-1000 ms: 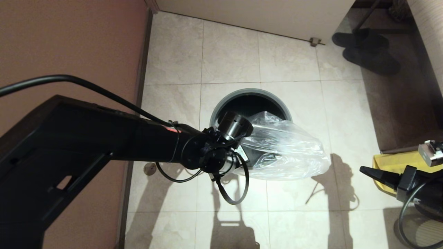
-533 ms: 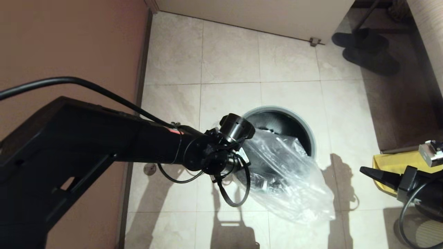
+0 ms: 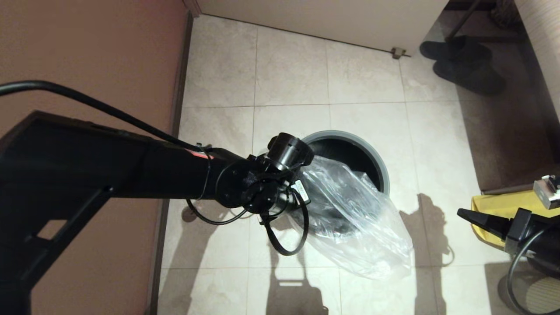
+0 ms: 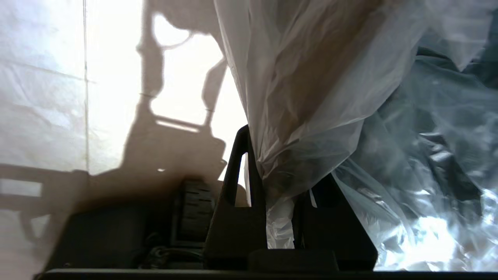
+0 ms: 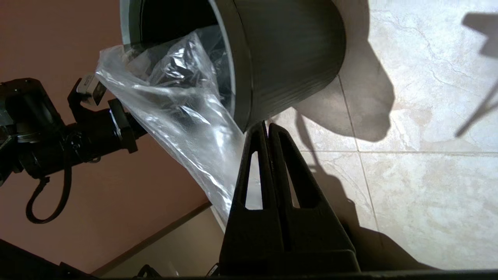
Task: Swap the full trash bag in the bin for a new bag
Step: Put the new garbage bag on the trash can
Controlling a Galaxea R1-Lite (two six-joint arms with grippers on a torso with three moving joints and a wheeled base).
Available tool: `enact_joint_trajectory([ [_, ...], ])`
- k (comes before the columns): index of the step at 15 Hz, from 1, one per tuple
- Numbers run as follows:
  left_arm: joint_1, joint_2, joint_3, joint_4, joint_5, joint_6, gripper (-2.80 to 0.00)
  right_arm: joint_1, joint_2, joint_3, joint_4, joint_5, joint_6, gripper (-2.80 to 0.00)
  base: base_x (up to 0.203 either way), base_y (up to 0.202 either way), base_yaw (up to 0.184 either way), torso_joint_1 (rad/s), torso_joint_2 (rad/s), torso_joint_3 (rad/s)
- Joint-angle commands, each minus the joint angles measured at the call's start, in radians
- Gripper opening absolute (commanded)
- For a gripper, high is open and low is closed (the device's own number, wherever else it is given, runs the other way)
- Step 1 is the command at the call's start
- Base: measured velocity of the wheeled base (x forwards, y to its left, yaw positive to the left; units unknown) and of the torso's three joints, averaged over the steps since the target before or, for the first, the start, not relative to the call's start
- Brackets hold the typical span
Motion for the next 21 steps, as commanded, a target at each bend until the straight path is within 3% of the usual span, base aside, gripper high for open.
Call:
enact_joint_trajectory([
  [1, 0.021, -0.023, -0.006, -0.002, -0.001, 0.026, -2.8, 0.01, -0.013, -0.013, -0.006, 0.007, 0.004, -2.8, 0.0, 0.0, 0.0, 0.0, 0.0, 0.0],
  [5, 0.084, 0.031, -0.064, -0.069, -0.034, 0.074, -2.8, 0.031, -0.013, -0.043, -0.006, 0.027, 0.003, -2.8, 0.0, 0.0, 0.0, 0.0, 0.0, 0.0],
  [8, 0.108, 0.094, -0.122, -0.077, -0.082, 0.123, -2.8, 0.101, -0.025, -0.099, 0.003, 0.034, 0.002, -2.8, 0.0, 0.0, 0.0, 0.0, 0.0, 0.0],
  [10, 0.123, 0.094, -0.166, -0.075, -0.146, 0.165, -2.8, 0.137, -0.029, -0.174, 0.067, 0.033, 0.001, -2.8, 0.0, 0.0, 0.0, 0.0, 0.0, 0.0],
  [12, 0.131, 0.101, -0.194, -0.076, -0.163, 0.242, -2.8, 0.173, -0.041, -0.253, 0.171, 0.032, -0.017, -2.8, 0.0, 0.0, 0.0, 0.0, 0.0, 0.0],
  [14, 0.135, 0.142, -0.258, -0.072, -0.184, 0.294, -2.8, 0.228, -0.047, -0.307, 0.245, 0.032, -0.08, -2.8, 0.0, 0.0, 0.0, 0.0, 0.0, 0.0],
  [17, 0.124, 0.201, -0.345, -0.067, -0.193, 0.37, -2.8, 0.277, -0.043, -0.365, 0.411, 0.019, -0.271, -2.8, 0.0, 0.0, 0.0, 0.0, 0.0, 0.0],
  [21, 0.101, 0.228, -0.415, -0.067, -0.191, 0.381, -2.8, 0.315, -0.069, -0.38, 0.565, -0.045, -0.494, -2.8, 0.0, 0.0, 0.0, 0.0, 0.0, 0.0],
])
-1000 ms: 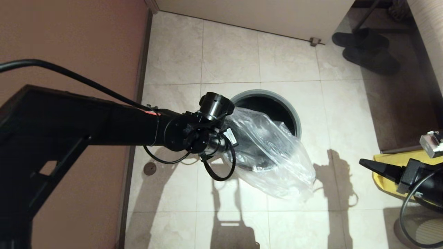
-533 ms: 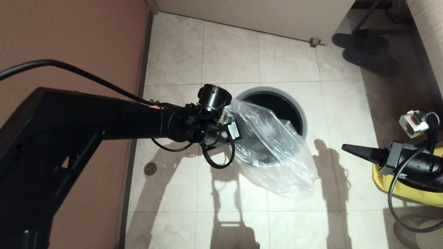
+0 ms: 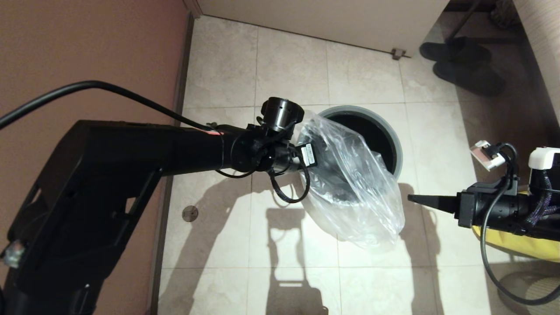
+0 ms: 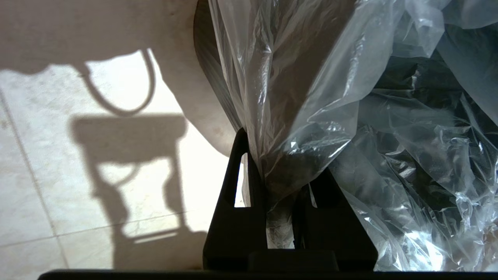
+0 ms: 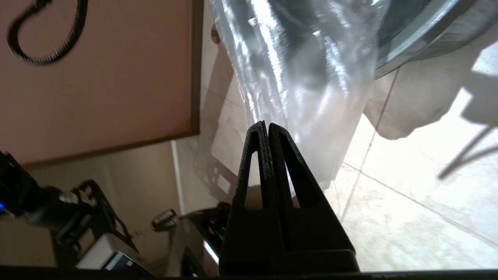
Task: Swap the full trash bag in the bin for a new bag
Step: Put the new garbage bag on the trash can
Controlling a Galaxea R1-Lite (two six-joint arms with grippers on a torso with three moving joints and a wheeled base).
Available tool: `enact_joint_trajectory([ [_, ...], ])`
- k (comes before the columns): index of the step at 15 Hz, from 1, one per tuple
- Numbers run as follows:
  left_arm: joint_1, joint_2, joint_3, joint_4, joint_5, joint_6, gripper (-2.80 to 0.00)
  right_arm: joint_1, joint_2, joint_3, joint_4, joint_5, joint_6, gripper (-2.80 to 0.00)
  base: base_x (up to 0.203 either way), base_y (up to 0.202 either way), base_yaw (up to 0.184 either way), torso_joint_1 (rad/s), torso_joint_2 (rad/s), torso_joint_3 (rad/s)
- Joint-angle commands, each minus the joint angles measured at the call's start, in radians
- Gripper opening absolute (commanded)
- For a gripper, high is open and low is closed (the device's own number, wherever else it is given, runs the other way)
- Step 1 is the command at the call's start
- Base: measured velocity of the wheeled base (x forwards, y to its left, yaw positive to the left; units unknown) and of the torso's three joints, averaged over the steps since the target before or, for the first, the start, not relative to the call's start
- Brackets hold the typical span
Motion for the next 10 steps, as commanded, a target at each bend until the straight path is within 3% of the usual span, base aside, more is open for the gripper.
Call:
enact_joint_trajectory([
  [1, -0.018, 0.026, -0.02, 0.002, 0.001, -0.005, -2.8, 0.006, -0.035, -0.008, 0.029, 0.004, -0.055, -2.8, 0.0, 0.0, 0.0, 0.0, 0.0, 0.0],
  [5, -0.047, 0.022, -0.029, -0.009, 0.008, -0.001, -2.8, 0.059, -0.106, -0.036, 0.064, 0.004, -0.072, -2.8, 0.0, 0.0, 0.0, 0.0, 0.0, 0.0],
  [6, -0.053, 0.025, -0.031, -0.019, 0.008, 0.001, -2.8, 0.079, -0.105, -0.045, 0.063, 0.002, -0.072, 0.0, 0.0, 0.0, 0.0, 0.0, 0.0, 0.0],
  [8, -0.067, 0.038, -0.031, -0.072, 0.037, 0.001, -2.8, 0.107, -0.1, -0.039, 0.061, -0.031, -0.112, 0.0, 0.0, 0.0, 0.0, 0.0, 0.0, 0.0],
  [10, -0.081, 0.049, -0.031, -0.127, 0.092, 0.001, -2.8, 0.113, -0.085, -0.018, 0.063, -0.085, -0.266, 0.0, 0.0, 0.0, 0.0, 0.0, 0.0, 0.0],
])
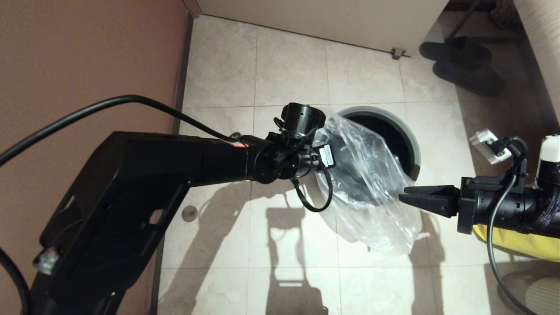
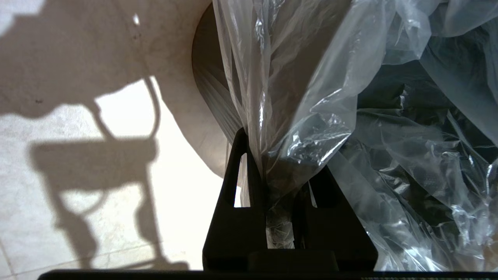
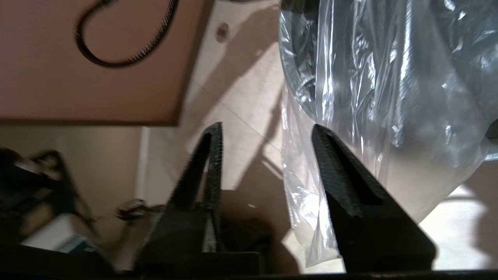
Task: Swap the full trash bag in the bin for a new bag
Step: Put the new garbage bag on the trash can
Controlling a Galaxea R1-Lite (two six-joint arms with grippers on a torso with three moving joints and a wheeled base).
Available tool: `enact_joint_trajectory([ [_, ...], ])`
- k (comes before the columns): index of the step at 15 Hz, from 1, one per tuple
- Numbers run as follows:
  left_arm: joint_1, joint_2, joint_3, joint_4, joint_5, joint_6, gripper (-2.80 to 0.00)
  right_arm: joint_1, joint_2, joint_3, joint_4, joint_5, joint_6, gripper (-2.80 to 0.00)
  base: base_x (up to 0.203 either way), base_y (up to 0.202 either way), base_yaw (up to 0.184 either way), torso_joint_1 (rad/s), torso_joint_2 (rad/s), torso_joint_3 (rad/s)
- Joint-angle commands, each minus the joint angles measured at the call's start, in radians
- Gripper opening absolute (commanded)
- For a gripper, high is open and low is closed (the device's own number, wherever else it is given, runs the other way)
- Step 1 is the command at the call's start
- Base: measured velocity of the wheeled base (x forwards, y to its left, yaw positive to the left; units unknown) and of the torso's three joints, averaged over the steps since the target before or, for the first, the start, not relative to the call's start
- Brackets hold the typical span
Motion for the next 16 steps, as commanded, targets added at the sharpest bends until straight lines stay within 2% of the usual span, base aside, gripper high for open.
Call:
enact_joint_trajectory([
  [1, -0.014, 0.013, -0.001, -0.014, 0.014, -0.004, -2.8, 0.007, 0.015, 0.03, -0.002, -0.035, -0.131, 0.0, 0.0, 0.0, 0.0, 0.0, 0.0, 0.0],
  [6, -0.042, 0.021, -0.001, -0.067, 0.049, -0.004, -2.8, 0.005, 0.016, 0.074, -0.008, -0.113, -0.373, 0.0, 0.0, 0.0, 0.0, 0.0, 0.0, 0.0],
  [9, -0.042, 0.022, -0.002, -0.072, 0.047, -0.004, -2.8, 0.005, 0.046, 0.074, -0.013, -0.112, -0.4, 0.0, 0.0, 0.0, 0.0, 0.0, 0.0, 0.0],
  [13, -0.042, 0.024, -0.001, -0.084, 0.049, -0.012, -2.8, 0.064, 0.079, 0.052, -0.071, -0.13, -0.448, 0.0, 0.0, 0.0, 0.0, 0.0, 0.0, 0.0],
  [16, -0.041, 0.024, -0.001, -0.084, 0.051, -0.027, -2.8, 0.11, 0.122, 0.0, -0.118, -0.193, -0.501, 0.0, 0.0, 0.0, 0.0, 0.0, 0.0, 0.0],
])
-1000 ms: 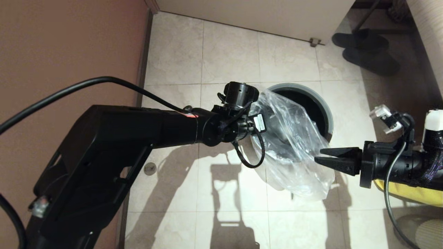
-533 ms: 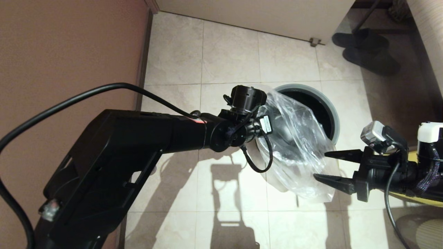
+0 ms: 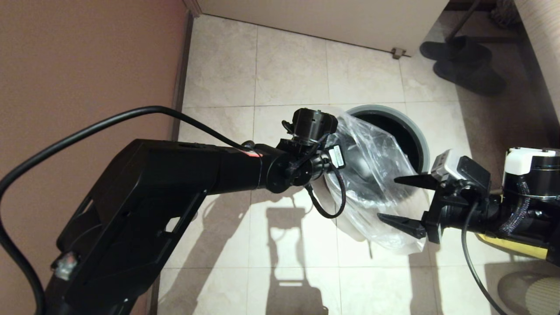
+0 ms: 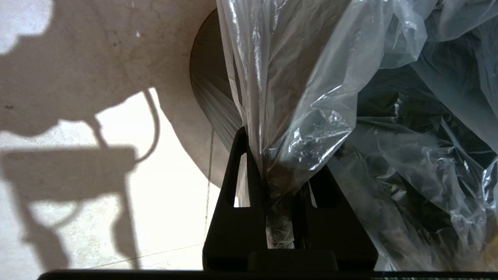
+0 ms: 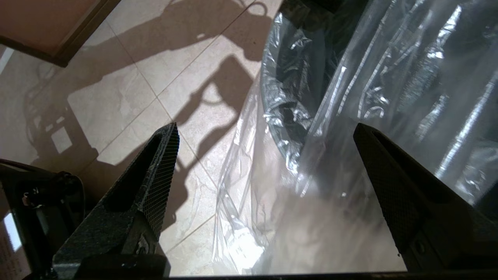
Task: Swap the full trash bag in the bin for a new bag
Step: Put the new garbage bag on the trash can
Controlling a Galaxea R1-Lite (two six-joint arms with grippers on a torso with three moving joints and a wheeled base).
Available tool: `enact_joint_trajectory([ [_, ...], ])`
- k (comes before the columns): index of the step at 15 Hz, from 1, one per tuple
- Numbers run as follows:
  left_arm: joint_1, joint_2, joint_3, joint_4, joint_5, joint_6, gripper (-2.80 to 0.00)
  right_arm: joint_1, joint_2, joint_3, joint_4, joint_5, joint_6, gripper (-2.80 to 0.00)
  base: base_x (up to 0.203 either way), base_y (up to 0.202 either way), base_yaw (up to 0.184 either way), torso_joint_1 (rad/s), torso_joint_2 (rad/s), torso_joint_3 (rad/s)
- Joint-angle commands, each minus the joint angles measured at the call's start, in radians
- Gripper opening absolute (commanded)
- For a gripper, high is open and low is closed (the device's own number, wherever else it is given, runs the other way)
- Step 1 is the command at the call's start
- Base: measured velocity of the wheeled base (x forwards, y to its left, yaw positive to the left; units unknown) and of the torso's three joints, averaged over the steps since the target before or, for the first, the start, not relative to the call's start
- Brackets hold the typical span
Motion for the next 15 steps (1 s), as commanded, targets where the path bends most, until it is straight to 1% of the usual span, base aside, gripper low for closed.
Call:
enact_joint_trajectory([
  [1, 0.003, -0.004, 0.0, -0.001, 0.002, -0.004, -2.8, 0.016, 0.026, -0.02, -0.005, -0.002, -0.017, 0.0, 0.0, 0.0, 0.0, 0.0, 0.0, 0.0],
  [3, 0.005, -0.004, 0.0, -0.001, 0.002, -0.006, -2.8, 0.021, 0.022, -0.02, -0.005, -0.004, -0.046, 0.0, 0.0, 0.0, 0.0, 0.0, 0.0, 0.0],
  [4, 0.006, -0.006, 0.0, -0.001, 0.002, -0.008, -2.8, 0.024, 0.028, -0.026, -0.004, -0.026, -0.076, 0.0, 0.0, 0.0, 0.0, 0.0, 0.0, 0.0],
  [6, 0.005, -0.01, 0.0, -0.001, 0.003, -0.024, -2.8, 0.046, 0.045, -0.04, -0.003, -0.138, -0.156, 0.0, 0.0, 0.0, 0.0, 0.0, 0.0, 0.0],
  [7, 0.006, -0.01, 0.0, -0.001, 0.002, -0.027, -2.8, 0.064, 0.045, -0.041, -0.003, -0.179, -0.202, 0.0, 0.0, 0.0, 0.0, 0.0, 0.0, 0.0],
  [8, 0.006, -0.01, 0.0, -0.001, 0.002, -0.027, -2.8, 0.072, 0.044, -0.041, -0.004, -0.223, -0.239, 0.0, 0.0, 0.0, 0.0, 0.0, 0.0, 0.0],
  [9, 0.006, -0.01, 0.0, -0.001, 0.002, -0.027, -2.8, 0.084, 0.045, -0.041, -0.004, -0.289, -0.277, 0.0, 0.0, 0.0, 0.0, 0.0, 0.0, 0.0],
  [10, 0.006, -0.01, 0.001, -0.001, 0.002, -0.028, -2.8, 0.103, 0.046, -0.04, -0.004, -0.331, -0.303, 0.0, 0.0, 0.0, 0.0, 0.0, 0.0, 0.0],
  [13, 0.009, -0.023, 0.002, 0.001, 0.001, -0.03, -2.8, 0.105, 0.044, -0.046, -0.02, -0.367, -0.326, 0.0, 0.0, 0.0, 0.0, 0.0, 0.0, 0.0],
  [15, 0.009, -0.03, 0.002, 0.001, 0.001, -0.029, -2.8, 0.105, 0.041, -0.04, -0.054, -0.367, -0.329, 0.0, 0.0, 0.0, 0.0, 0.0, 0.0, 0.0],
])
